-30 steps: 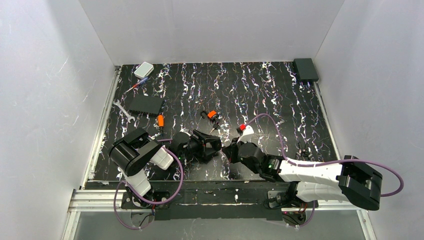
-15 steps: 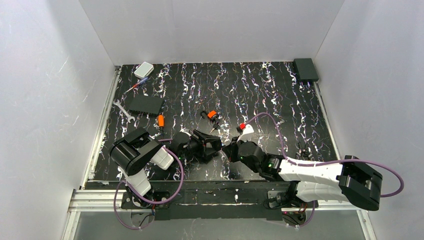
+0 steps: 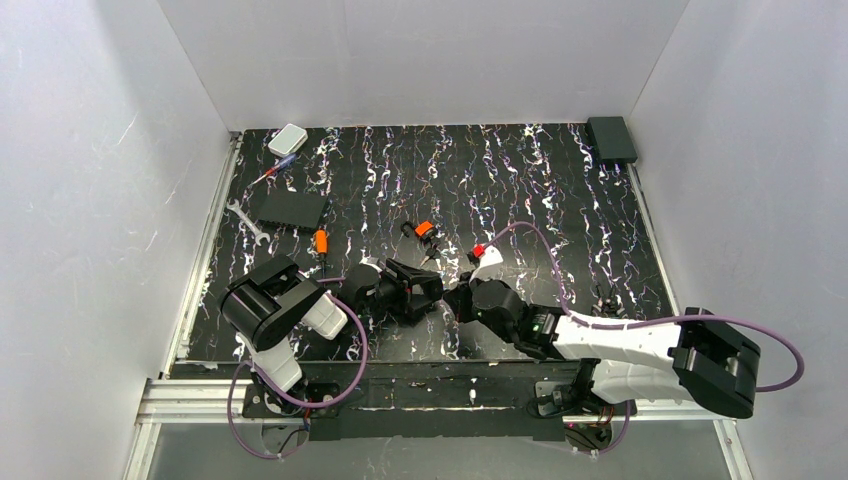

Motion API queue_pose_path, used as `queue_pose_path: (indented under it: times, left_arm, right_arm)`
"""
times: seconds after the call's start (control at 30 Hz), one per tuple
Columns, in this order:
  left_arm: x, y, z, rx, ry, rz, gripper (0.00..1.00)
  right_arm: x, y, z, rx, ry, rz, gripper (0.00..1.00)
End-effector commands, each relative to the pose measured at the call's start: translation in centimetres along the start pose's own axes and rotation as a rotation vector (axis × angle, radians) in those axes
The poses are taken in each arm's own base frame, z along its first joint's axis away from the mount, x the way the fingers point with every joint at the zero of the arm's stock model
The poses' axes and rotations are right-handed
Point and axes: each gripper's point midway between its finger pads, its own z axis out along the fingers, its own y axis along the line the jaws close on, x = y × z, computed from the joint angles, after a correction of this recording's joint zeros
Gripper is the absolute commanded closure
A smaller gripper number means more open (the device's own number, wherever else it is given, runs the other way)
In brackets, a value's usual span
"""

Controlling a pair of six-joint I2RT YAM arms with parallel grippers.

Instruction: Unlock with the key

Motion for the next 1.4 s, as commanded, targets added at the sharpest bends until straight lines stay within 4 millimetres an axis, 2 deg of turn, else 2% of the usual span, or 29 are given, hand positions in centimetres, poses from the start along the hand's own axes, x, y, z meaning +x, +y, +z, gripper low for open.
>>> queue_pose_path:
  times: [0.0, 0.4, 1.1, 1.37]
  left_arm:
    - [1.1, 0.8, 0.0, -0.039, 0.058, -0.014, 1.00]
    - [1.5, 0.3, 0.1, -0.025, 0.069, -0.010, 1.00]
    - [2.7, 0.3, 0.3, -0.027, 0.104, 0.007, 1.00]
    - [3.5, 0.5, 0.4, -0.031, 0.102, 0.022, 1.00]
  right_arm:
    - [-3.6, 2.4, 0.7, -0.057, -0.096, 0.006, 0.99]
    - [-1.3, 1.9, 1.8, -0.052, -0.050, 0.016, 0.99]
    - [-1.0, 1.4, 1.6, -0.038, -0.051, 0.031, 0.99]
    - [-0.5, 0.1, 0.4, -0.024, -0.054, 0.042, 0.99]
